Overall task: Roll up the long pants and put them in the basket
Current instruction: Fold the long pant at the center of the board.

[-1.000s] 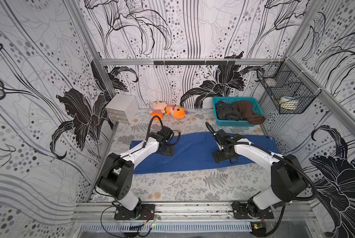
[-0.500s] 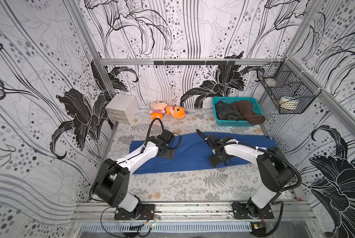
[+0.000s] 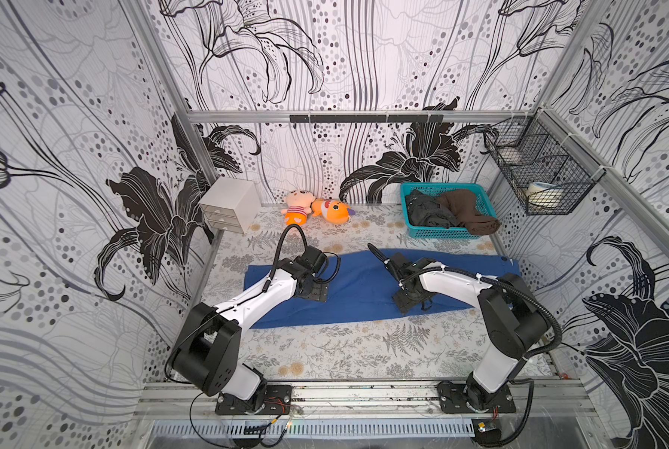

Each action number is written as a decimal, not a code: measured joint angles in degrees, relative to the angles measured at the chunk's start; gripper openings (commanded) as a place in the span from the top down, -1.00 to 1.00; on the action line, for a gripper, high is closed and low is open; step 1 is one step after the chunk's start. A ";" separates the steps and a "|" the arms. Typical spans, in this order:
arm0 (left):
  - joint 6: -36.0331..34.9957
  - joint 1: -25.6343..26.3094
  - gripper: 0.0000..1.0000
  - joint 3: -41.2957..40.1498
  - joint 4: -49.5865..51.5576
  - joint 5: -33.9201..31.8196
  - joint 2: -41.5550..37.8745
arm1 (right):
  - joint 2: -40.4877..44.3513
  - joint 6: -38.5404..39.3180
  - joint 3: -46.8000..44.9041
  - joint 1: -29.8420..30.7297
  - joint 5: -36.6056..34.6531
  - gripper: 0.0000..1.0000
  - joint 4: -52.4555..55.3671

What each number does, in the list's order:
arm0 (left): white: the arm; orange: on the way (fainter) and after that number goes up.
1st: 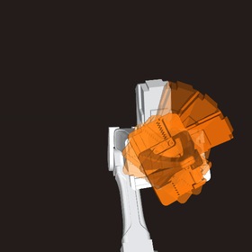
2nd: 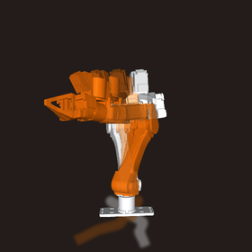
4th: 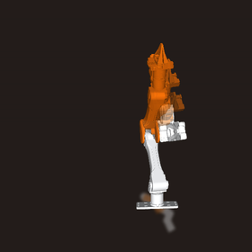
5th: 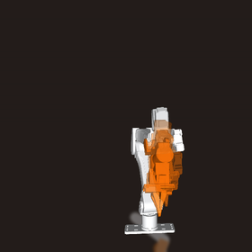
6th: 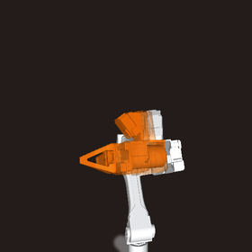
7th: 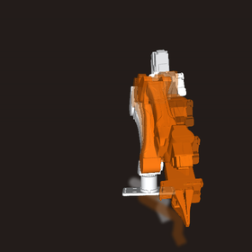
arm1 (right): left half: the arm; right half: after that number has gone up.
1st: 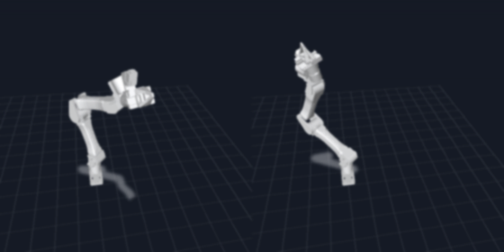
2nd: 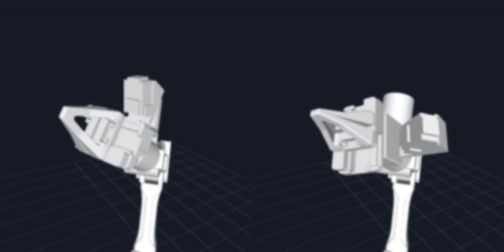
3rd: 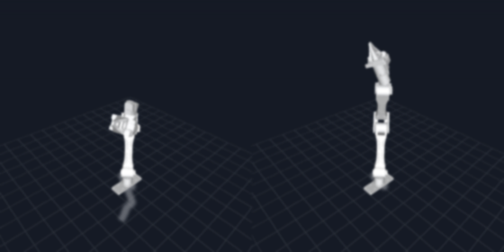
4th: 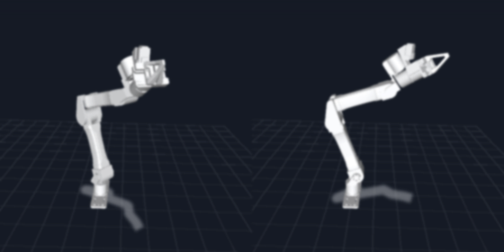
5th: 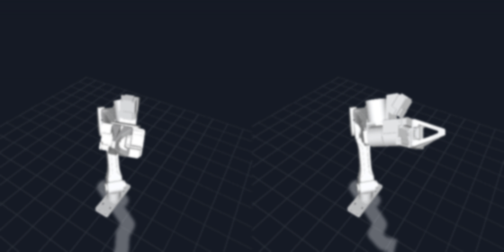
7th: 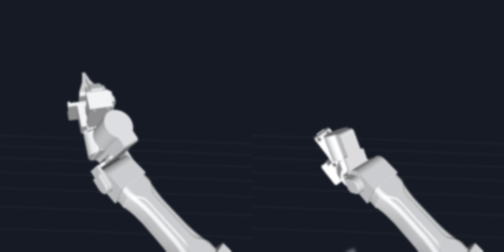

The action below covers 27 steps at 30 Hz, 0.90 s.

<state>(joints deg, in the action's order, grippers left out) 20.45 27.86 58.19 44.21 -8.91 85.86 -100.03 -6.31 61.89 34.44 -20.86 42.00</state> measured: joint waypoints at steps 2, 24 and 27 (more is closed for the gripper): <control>0.00 0.00 -0.99 0.00 0.00 0.07 0.00 | -0.09 0.17 0.26 -0.02 0.42 -0.97 -0.35; 0.00 0.00 -0.98 -1.14 -1.11 0.63 0.00 | -1.49 1.42 0.76 -0.04 -0.92 -0.24 -4.07; 0.20 -0.02 -0.98 -1.46 -1.29 0.83 0.00 | -1.46 1.33 0.66 -0.04 -1.11 0.01 -4.24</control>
<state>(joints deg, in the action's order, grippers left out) 20.64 27.83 56.73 42.92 -8.08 85.86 -101.49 -4.97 62.54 34.39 -21.98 37.76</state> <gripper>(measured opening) 0.992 0.572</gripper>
